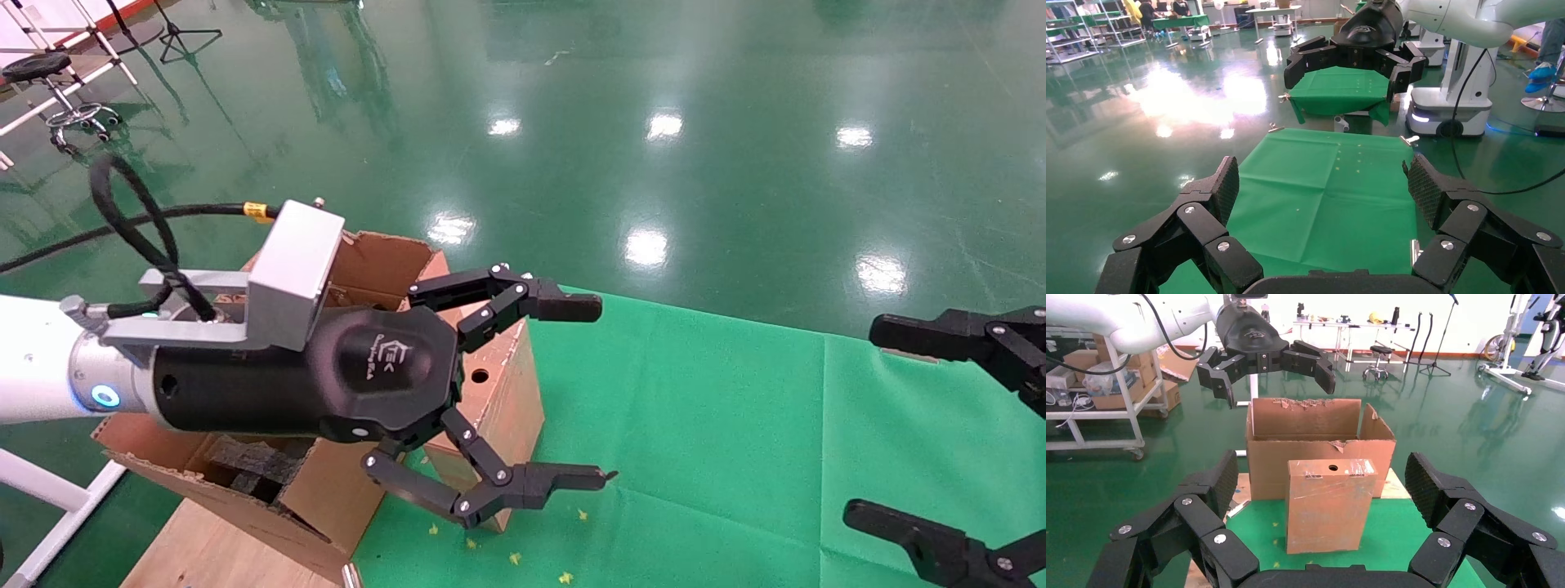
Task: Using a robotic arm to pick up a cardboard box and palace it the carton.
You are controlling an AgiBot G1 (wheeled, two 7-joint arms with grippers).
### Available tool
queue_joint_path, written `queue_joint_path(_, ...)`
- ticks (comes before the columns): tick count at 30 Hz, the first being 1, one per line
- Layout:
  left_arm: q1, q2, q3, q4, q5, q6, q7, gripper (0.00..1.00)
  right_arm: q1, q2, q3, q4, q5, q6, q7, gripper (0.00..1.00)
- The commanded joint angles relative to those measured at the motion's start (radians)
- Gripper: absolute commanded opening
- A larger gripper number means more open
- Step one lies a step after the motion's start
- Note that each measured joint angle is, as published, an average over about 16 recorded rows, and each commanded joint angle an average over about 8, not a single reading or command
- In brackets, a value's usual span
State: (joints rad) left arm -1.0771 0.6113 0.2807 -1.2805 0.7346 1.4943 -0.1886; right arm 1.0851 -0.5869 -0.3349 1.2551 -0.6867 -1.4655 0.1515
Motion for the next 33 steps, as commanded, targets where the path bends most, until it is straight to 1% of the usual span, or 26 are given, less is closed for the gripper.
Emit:
queue_joint_path(1,0.0,0.0,0.0,0.0,0.0,0.0,0.0,1.0,0.0,0.0,0.0,0.0,0.0,0.0,0.0,1.0)
queue_joint_path(11,0.0,0.0,0.0,0.0,-0.001,0.0,0.0,1.0,0.0,0.0,0.0,0.0,0.0,0.0,0.0,1.0)
queue_joint_path(12,0.0,0.0,0.0,0.0,0.0,0.0,0.0,1.0,0.0,0.0,0.0,0.0,0.0,0.0,0.0,0.94)
queue_joint_path(13,0.0,-0.001,0.0,-0.001,0.001,0.0,0.001,1.0,0.0,0.0,0.0,0.0,0.0,0.0,0.0,0.83)
queue_joint_path(19,-0.008,-0.016,0.0,-0.012,0.026,-0.013,0.003,1.0,0.0,0.0,0.0,0.0,0.0,0.0,0.0,0.08)
queue_joint_path(20,-0.012,-0.021,0.0,-0.017,0.036,-0.017,0.001,1.0,0.0,0.0,0.0,0.0,0.0,0.0,0.0,0.02)
queue_joint_path(21,-0.016,-0.027,0.002,-0.022,0.048,-0.022,-0.001,1.0,0.0,0.0,0.0,0.0,0.0,0.0,0.0,0.0)
queue_joint_path(24,-0.038,-0.049,0.013,-0.037,0.102,-0.038,-0.018,1.0,0.0,0.0,0.0,0.0,0.0,0.0,0.0,0.0)
queue_joint_path(27,-0.071,-0.066,0.036,-0.05,0.179,-0.057,-0.053,1.0,0.0,0.0,0.0,0.0,0.0,0.0,0.0,0.0)
queue_joint_path(29,-0.094,-0.07,0.056,-0.053,0.229,-0.065,-0.079,1.0,0.0,0.0,0.0,0.0,0.0,0.0,0.0,0.0)
queue_joint_path(33,-0.129,-0.065,0.088,-0.055,0.294,-0.072,-0.121,1.0,0.0,0.0,0.0,0.0,0.0,0.0,0.0,0.0)
